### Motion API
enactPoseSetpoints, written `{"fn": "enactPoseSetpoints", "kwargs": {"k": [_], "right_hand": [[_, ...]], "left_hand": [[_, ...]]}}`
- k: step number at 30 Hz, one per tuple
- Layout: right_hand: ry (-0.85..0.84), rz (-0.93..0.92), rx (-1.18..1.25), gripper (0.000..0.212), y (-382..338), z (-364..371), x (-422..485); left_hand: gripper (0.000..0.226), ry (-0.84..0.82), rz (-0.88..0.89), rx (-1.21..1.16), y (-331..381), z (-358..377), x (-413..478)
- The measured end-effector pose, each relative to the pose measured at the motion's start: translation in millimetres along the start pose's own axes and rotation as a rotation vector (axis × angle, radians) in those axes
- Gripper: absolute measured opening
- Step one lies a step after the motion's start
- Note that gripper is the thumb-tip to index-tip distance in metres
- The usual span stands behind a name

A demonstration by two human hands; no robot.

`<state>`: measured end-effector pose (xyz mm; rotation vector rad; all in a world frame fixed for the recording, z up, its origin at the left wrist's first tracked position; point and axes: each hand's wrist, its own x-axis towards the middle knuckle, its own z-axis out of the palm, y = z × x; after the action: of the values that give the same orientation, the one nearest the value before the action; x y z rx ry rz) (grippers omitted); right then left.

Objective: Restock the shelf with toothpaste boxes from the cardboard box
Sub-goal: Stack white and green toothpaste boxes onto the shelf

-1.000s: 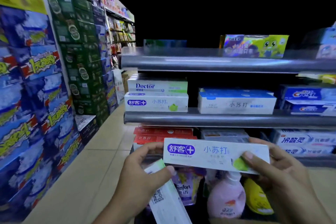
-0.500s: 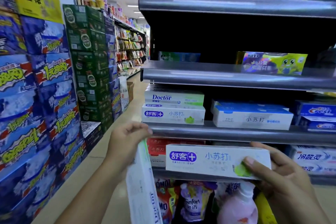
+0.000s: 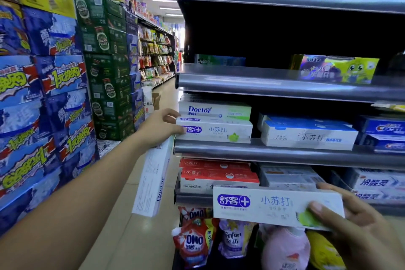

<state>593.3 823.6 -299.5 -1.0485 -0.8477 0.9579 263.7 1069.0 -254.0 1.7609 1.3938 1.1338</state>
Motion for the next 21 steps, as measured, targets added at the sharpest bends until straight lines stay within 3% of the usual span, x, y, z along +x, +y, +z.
{"fn": "enactPoseSetpoints", "kwargs": {"k": [6,13,16,21], "right_hand": [[0.072,-0.005,-0.019,0.046,8,-20,1],[0.084,-0.078,-0.009,0.041,9,-48,6],[0.055,-0.090,0.029,0.040,6,-65,7],[0.083,-0.120,-0.015,0.043,-13,-100,3]], "left_hand": [[0.040,0.057,-0.005,-0.205,-6,-15,-3],[0.043,0.202,-0.021,-0.412,-23,-88,-44],[0.031,0.235,-0.023,-0.438,-30,-111,-77],[0.033,0.177,-0.072,-0.431,-29,-82,-137]]}}
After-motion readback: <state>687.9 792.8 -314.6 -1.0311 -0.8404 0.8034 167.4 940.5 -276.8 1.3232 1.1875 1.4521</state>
